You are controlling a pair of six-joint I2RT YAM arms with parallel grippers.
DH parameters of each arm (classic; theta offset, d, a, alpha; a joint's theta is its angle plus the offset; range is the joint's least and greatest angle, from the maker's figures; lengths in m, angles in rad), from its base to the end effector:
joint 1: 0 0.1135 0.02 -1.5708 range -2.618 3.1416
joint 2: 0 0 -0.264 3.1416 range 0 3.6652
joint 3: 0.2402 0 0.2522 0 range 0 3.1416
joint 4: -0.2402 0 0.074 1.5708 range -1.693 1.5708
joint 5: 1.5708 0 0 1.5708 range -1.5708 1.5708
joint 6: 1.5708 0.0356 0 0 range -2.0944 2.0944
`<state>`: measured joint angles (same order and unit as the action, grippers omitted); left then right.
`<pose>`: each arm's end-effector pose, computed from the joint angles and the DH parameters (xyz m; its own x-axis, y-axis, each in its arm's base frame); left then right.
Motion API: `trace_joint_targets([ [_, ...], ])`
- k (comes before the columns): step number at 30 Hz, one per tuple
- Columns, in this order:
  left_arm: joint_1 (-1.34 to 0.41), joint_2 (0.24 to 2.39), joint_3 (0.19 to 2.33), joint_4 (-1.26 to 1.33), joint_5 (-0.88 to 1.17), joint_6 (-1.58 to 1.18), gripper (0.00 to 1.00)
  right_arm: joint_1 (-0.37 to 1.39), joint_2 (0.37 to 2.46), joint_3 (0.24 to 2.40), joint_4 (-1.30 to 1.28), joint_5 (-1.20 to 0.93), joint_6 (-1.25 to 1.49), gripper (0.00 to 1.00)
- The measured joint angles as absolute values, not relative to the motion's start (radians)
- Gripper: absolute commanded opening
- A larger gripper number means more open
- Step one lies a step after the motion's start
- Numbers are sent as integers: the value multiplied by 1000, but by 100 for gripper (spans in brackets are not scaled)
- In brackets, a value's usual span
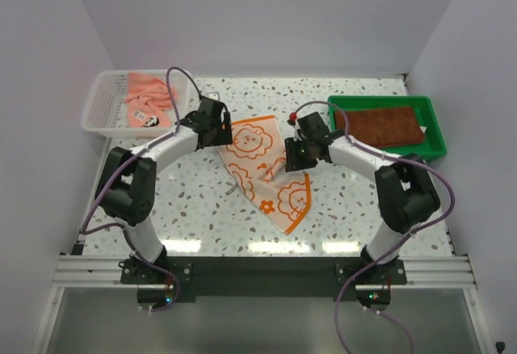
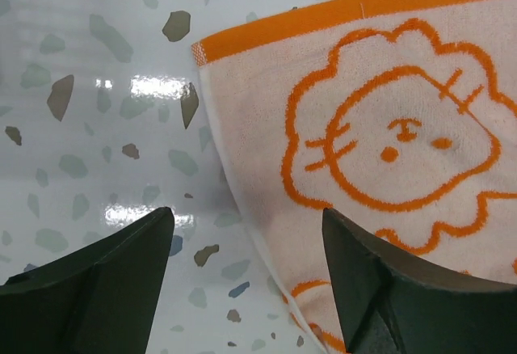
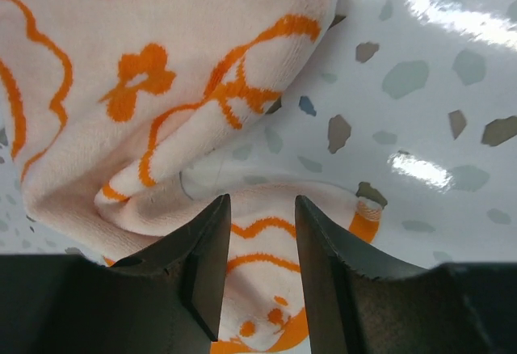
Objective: Fold and stack the towels
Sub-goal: Flatten out the crumpled towel
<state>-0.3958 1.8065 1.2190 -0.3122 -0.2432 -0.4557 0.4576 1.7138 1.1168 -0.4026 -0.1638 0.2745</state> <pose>0.3597 -0.1410 0.1993 -0.7527 -0.1484 -0.6414 -0.1060 0.9889 -0.1043 0.3141 0.1611 0.1949 -0.8660 -0.1284 -0.4832 -0.2911 0.9152 0.2786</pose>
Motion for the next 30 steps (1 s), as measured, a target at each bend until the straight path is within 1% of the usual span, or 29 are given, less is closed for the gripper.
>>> trace_joint_targets([
  [2, -402, 1758, 1201, -323, -245, -469, 80, 480, 1714, 1093, -405, -161, 271, 41],
  [5, -420, 1686, 1172, -328, -245, -482, 75, 501, 1713, 1052, -414, -147, 273, 39],
  [8, -472, 1660, 1168, -324, -243, -492, 71, 513, 1704, 1000, -429, -127, 282, 38],
  [13, -567, 1689, 1169, -304, -227, -511, 66, 537, 1632, 915, -448, -93, 322, 36],
  [17, -583, 1788, 1186, -292, -212, -532, 63, 545, 1567, 848, -459, -63, 376, 36],
  [22, -575, 1920, 1226, -291, -233, -550, 62, 545, 1445, 743, -531, -6, 469, 39],
  [27, -566, 1933, 1238, -288, -242, -566, 62, 545, 1271, 619, -640, 6, 569, 44],
  [30, -563, 1933, 1238, -287, -243, -566, 66, 550, 1174, 579, -705, -20, 625, 45],
])
